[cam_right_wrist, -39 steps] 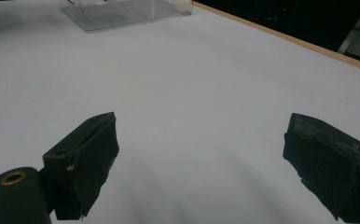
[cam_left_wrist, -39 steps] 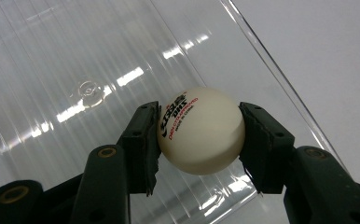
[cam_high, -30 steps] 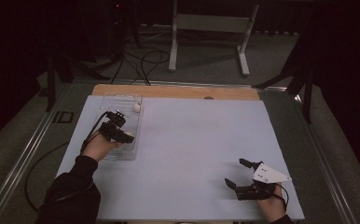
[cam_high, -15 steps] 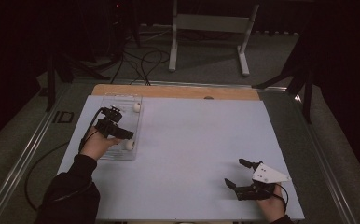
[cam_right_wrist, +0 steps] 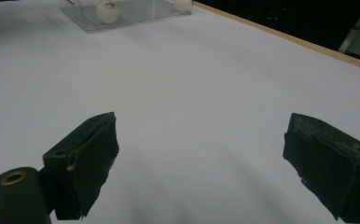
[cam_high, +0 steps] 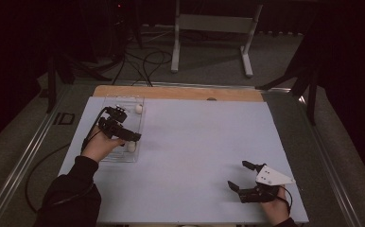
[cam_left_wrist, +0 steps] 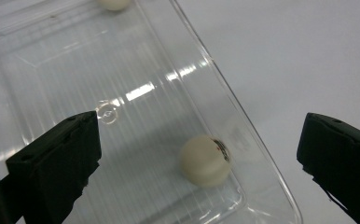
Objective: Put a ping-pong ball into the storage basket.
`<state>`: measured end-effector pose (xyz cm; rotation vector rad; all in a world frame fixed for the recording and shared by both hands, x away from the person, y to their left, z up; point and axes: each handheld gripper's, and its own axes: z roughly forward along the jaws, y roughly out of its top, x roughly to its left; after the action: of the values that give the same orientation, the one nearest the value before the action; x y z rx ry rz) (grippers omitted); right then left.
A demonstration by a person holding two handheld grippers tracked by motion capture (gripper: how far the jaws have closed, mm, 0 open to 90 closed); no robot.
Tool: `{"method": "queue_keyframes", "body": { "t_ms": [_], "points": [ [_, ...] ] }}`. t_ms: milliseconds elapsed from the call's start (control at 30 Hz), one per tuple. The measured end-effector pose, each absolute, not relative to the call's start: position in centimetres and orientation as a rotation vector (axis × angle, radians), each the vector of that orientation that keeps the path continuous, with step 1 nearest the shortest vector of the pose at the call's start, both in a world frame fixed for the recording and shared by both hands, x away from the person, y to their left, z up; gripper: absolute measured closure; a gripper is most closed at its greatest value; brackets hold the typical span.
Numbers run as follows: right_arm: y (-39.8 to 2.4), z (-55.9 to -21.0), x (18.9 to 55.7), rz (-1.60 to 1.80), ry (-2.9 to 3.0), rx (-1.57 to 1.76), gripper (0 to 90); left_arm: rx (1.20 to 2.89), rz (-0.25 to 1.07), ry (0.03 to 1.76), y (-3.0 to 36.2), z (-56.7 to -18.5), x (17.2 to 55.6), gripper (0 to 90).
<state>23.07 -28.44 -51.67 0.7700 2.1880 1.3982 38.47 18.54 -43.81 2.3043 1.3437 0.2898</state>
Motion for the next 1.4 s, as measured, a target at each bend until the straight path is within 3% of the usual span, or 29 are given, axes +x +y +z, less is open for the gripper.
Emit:
{"method": "queue_keyframes", "body": {
  "t_ms": [367,600,833,1200,1233,1400],
  "points": [
    [-28.4,-51.7,23.1,1.397,2.189,0.77,10.0,2.259,0.27,1.321,18.3,-43.4,38.3,0.4],
    [-28.4,-51.7,23.1,1.398,2.191,0.771,10.0,2.245,0.184,1.294,18.4,-43.4,38.3,0.4],
    [-28.5,-51.7,23.1,1.398,2.189,0.773,10.0,2.259,0.289,1.202,17.6,-42.9,37.9,0.4],
    [-28.5,-51.7,23.1,1.398,2.189,0.771,10.0,2.243,0.291,1.082,16.5,-42.5,37.5,0.4],
    [-28.5,-51.7,23.1,1.398,2.189,0.771,10.0,2.244,0.305,0.996,15.9,-42.3,37.1,0.4],
    [-28.5,-51.7,23.1,1.395,2.187,0.768,10.0,2.195,0.305,0.93,15.6,-42.4,36.7,0.4]
  ]
}}
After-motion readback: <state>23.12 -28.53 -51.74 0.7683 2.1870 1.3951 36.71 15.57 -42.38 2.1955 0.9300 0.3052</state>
